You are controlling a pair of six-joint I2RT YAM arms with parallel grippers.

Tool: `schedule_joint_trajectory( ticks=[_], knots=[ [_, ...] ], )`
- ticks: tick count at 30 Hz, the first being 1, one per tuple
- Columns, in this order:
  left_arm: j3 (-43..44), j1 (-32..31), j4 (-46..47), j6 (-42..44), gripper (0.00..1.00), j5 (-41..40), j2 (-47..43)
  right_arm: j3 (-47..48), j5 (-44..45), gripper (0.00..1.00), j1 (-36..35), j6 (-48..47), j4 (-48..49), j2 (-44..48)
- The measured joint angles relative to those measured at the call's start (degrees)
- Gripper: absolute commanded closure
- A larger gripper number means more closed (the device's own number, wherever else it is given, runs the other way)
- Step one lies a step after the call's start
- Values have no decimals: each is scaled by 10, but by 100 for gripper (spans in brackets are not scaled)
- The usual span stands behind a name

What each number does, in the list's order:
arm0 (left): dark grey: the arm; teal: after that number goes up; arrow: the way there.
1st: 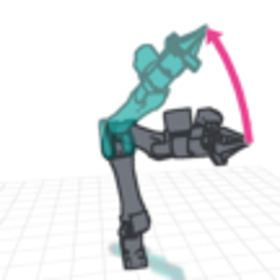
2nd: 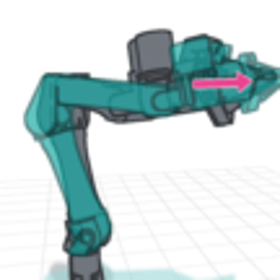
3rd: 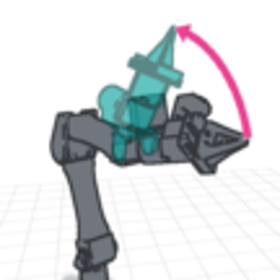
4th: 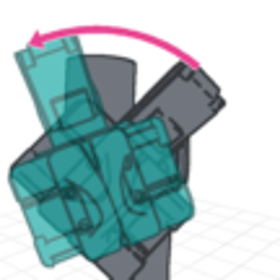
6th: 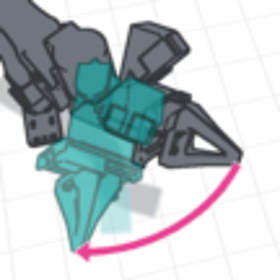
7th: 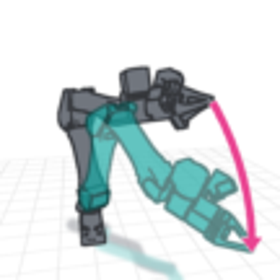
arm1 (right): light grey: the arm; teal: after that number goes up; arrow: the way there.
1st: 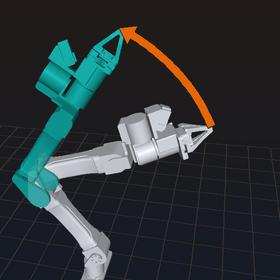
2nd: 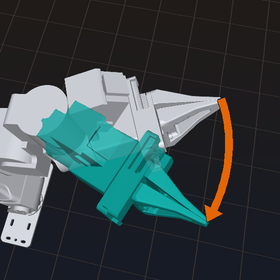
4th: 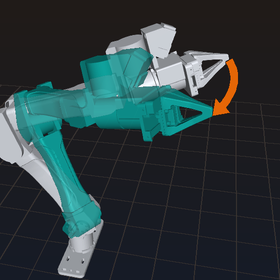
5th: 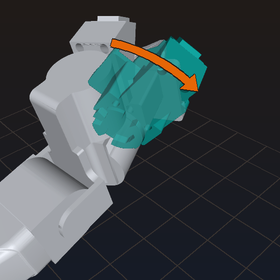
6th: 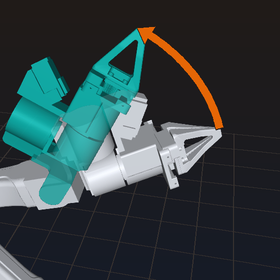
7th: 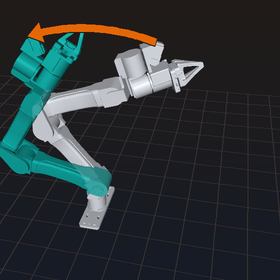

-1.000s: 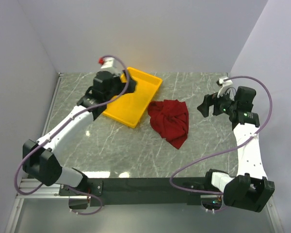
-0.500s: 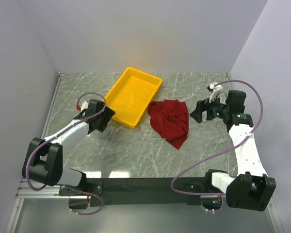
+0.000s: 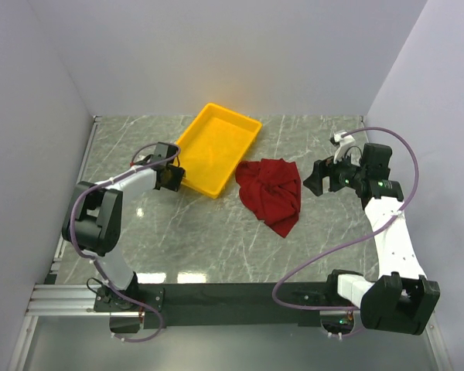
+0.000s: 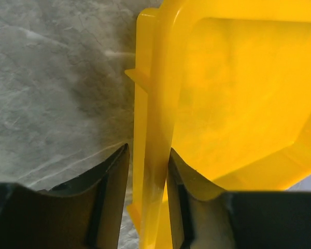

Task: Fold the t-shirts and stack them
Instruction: Move the tshirt to the center of the board

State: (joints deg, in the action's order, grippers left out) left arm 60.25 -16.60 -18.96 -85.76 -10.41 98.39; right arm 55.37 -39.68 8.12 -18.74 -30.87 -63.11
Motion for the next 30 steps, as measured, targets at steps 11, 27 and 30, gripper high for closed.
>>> schedule_joint_trajectory(
  ticks=[11,27,30],
  knots=[
    [12,7,-12,5,96,9,10,0,2,3,0,2,3,0],
    [-173,241,-28,-21,100,-25,-177,0,5,3,0,2,4,0],
    [-173,279,-26,-15,100,-28,-175,0,4,3,0,2,4,0]
  ],
)
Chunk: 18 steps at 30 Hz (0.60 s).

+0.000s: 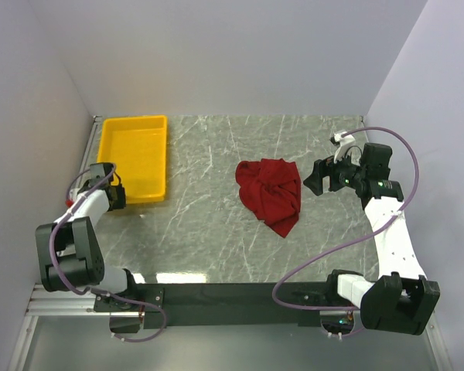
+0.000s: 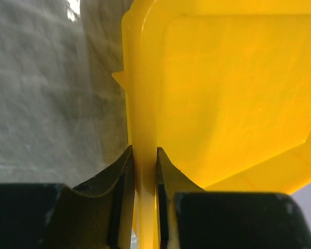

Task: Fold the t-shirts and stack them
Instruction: Move the tshirt to the center of the board

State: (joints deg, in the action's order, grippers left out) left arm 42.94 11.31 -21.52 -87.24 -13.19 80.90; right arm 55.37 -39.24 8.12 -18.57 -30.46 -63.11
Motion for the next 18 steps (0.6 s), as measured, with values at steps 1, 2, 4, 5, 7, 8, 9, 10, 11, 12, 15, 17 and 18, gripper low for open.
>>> schedule_joint_trajectory(
  ticks=[1,2,4,5,7,8,9,10,11,12,15,17,18],
  knots=[
    [1,7,2,2,99,0,2,0,0,3,0,0,0,0],
    [5,14,3,6,99,0,6,0,0,3,0,-1,0,0],
    [19,25,3,16,98,0,21,0,0,3,0,-2,0,0],
    [26,30,4,23,97,0,29,0,0,3,0,-4,0,0],
    [40,38,5,36,94,1,43,0,0,3,0,-5,0,0],
    [45,43,6,41,91,1,49,0,0,3,0,-6,0,0],
    [51,47,6,49,85,1,54,0,1,3,0,-7,0,0],
    [58,51,3,56,79,0,61,0,2,3,0,-8,0,0],
    [64,53,0,62,78,-1,65,0,2,3,0,-9,0,0],
    [71,54,-5,67,74,-3,70,0,2,3,0,-9,0,0],
    [77,58,-10,82,56,-12,76,0,2,3,0,-12,0,0],
    [78,60,-20,89,46,-18,76,0,2,3,0,-15,0,0],
    [78,62,-26,93,37,-21,76,0,2,3,0,-18,-1,0]
  ],
)
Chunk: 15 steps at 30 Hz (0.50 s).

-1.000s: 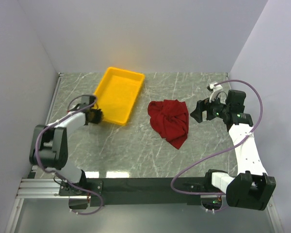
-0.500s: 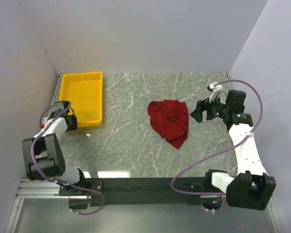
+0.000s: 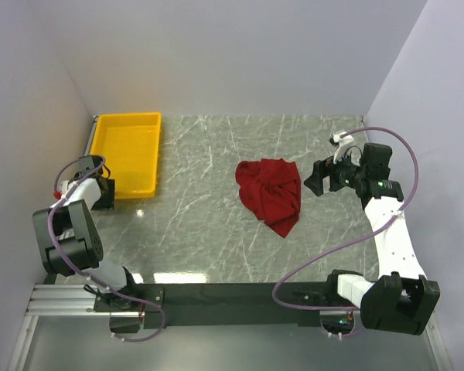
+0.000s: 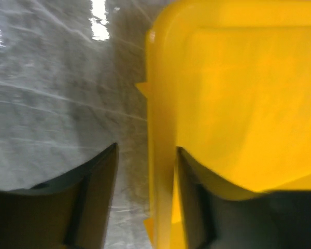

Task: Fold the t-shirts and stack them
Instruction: Move the tshirt to the center of the board

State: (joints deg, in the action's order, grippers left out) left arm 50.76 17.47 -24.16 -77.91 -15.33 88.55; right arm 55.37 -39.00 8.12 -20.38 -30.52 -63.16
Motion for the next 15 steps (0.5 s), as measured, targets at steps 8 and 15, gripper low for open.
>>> schedule_joint_trajectory(
  ticks=[8,15],
  knots=[
    [28,3,-47,56,16,5,-58,7,0,2,-5,-47,-20,-40],
    [-12,4,5,203,4,127,-218,40,13,2,-39,-66,-36,-138]
  ],
)
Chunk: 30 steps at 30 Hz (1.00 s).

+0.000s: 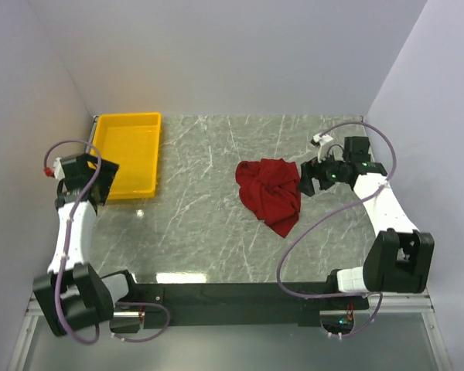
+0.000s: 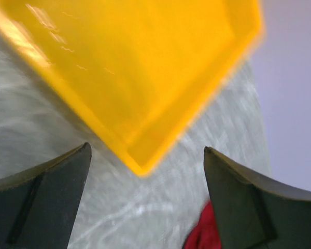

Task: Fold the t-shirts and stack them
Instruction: Move the tshirt to the center of the board, then flatten the tshirt out

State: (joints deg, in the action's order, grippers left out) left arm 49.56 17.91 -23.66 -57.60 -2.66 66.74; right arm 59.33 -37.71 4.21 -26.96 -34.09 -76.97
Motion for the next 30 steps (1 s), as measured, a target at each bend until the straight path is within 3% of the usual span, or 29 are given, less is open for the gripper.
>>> schedule_joint_trajectory(
  ticks=[4,8,17,19,22,23,25,30],
  knots=[
    [-61,-4,81,73,4,145,-60,12,24,3,-29,5,8,-48],
    [-94,-38,135,100,4,235,-63,31,56,5,-66,16,26,-97],
    [-118,-162,188,108,3,267,-70,133,106,20,-115,2,56,-200],
    [-127,-171,189,108,4,266,-78,151,116,30,-121,-6,57,-224],
    [-134,-173,189,108,3,261,-96,164,116,58,-125,-14,49,-245],
    [-136,-173,191,108,3,258,-103,166,113,76,-126,-19,45,-248],
    [-137,-174,192,108,3,254,-113,167,104,98,-128,-25,31,-249],
    [-136,-174,190,115,3,246,-126,169,89,100,-128,-27,10,-216]
  ],
)
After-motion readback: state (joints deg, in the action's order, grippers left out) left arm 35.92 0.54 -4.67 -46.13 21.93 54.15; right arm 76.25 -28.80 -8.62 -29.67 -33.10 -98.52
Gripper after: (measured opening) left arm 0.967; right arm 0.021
